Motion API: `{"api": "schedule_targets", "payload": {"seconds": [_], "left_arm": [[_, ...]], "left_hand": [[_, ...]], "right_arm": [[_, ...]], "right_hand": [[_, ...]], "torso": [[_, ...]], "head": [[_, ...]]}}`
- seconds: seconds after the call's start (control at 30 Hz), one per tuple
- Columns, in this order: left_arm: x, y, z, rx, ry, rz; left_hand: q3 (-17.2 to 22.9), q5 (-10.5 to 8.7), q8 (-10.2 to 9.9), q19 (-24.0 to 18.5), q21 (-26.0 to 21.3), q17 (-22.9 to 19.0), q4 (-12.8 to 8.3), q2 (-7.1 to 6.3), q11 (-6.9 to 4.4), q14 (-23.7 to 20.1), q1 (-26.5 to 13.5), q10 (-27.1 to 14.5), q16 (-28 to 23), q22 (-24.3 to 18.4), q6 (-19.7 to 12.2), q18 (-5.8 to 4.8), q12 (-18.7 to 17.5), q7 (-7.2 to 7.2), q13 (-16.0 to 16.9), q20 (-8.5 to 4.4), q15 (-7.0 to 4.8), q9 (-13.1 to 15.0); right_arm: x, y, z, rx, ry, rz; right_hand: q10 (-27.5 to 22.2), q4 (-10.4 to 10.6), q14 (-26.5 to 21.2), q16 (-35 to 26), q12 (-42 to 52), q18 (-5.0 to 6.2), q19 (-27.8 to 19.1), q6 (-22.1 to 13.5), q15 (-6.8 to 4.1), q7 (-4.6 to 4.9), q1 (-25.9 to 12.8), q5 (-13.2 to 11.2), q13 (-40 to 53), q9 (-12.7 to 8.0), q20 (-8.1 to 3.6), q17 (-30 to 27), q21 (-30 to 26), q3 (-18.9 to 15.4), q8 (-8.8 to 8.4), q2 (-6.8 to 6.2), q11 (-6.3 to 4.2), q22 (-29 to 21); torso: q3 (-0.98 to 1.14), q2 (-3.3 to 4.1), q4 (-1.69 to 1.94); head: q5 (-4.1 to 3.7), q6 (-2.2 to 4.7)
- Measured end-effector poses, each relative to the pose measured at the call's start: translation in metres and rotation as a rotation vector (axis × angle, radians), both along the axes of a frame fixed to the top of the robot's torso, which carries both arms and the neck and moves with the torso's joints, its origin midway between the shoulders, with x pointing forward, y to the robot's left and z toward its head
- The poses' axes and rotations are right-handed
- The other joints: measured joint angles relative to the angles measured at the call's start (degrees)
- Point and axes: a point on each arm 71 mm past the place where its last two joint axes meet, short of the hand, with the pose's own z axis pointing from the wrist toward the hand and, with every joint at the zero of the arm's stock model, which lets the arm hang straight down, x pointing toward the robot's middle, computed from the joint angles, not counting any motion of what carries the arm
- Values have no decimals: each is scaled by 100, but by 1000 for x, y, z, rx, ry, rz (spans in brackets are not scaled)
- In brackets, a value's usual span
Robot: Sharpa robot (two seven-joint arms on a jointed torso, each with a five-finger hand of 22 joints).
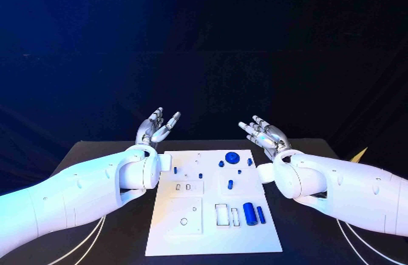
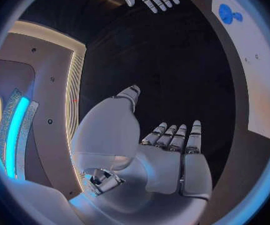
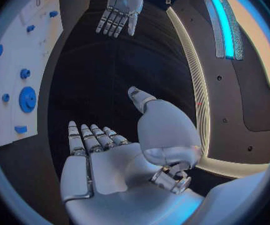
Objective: Assemble the parts on the task board
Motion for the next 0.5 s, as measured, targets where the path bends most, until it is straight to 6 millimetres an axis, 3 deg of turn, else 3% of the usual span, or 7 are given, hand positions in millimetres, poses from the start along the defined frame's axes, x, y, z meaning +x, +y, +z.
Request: {"api": "schedule_targets", "payload": {"seconds": [0.1, 0.17, 0.23, 0.33, 0.43, 0.5], "left_arm": [[1, -1, 0, -8, 0, -14], [1, -1, 0, -11, 1, -20], [1, -1, 0, -13, 2, -24], [1, -2, 0, -17, 3, -31], [-7, 11, 12, -29, -6, -54], [-6, 26, 18, -24, -17, -38]], "left_hand": [[33, 51, 23, 23, 26, 0, 46, -19, 59, 0, 257, 17, 0, 9, 40, 0, 0, 0, 0, 69, 62, 11], [33, 51, 23, 28, 26, 6, 46, -28, 59, 0, 281, 17, 0, 9, 40, 0, 0, 0, 8, 74, 62, 19], [33, 51, 23, 28, 26, 12, 45, -19, 89, 19, 337, 48, 0, 18, 96, 0, 0, 5, 13, 74, 81, 29], [70, 51, 111, 146, 116, 53, 76, -10, 158, 179, 464, 249, 62, 55, 284, 88, 54, 14, 44, 128, 127, 86], [121, 51, 210, 386, 230, 122, 36, 4, 237, 529, 533, 601, 157, 112, 584, 89, 115, 38, 84, 132, 176, 174], [196, 51, 347, 958, 475, 245, -5, -13, 331, 1135, 669, 1111, 336, 240, 981, 87, 217, 60, 131, 143, 245, 294]], "right_arm": [[5, 1, 1, -7, 18, 63], [7, 1, 1, -12, 29, 98], [8, 2, 1, -14, 38, 125], [9, 4, 1, -17, 53, 168], [15, -5, 12, -91, -6, 185], [20, -13, 22, -145, -60, 180]], "right_hand": [[53, -50, 70, 35, 29, 0, 43, 64, 68, 7, 118, 1, 12, 13, 42, 17, 42, 63, 7, 7, 52, 16], [447, -199, 481, 145, 99, 0, 265, 364, 144, 23, 427, 45, 62, 92, 85, 102, 152, 213, 116, 16, 131, 70], [660, -254, 671, 187, 133, 1, 361, 521, 151, 36, 530, 45, 83, 133, 78, 139, 183, 252, 178, -2, 137, 89], [1067, -391, 1077, 304, 207, 1, 561, 820, 142, 60, 722, 79, 125, 211, 81, 217, 287, 289, 271, -48, 137, 129], [2151, -549, 2093, 595, 406, 85, 1096, 1600, 95, 102, 1035, 113, 207, 410, 81, 399, 510, 370, 571, -133, 121, 223], [2992, -607, 2832, 795, 543, 101, 1589, 2168, 46, 146, 1172, 126, 252, 546, 79, 518, 697, 423, 784, -197, 85, 293]], "torso": [[0, 2, 0], [-1, 2, 0], [-1, 2, 0], [-1, 2, 0], [-10, 66, 10], [-26, 143, 25]], "head": [[0, -1], [0, -1], [0, -1], [0, -1], [-31, -15], [-68, -28]]}}
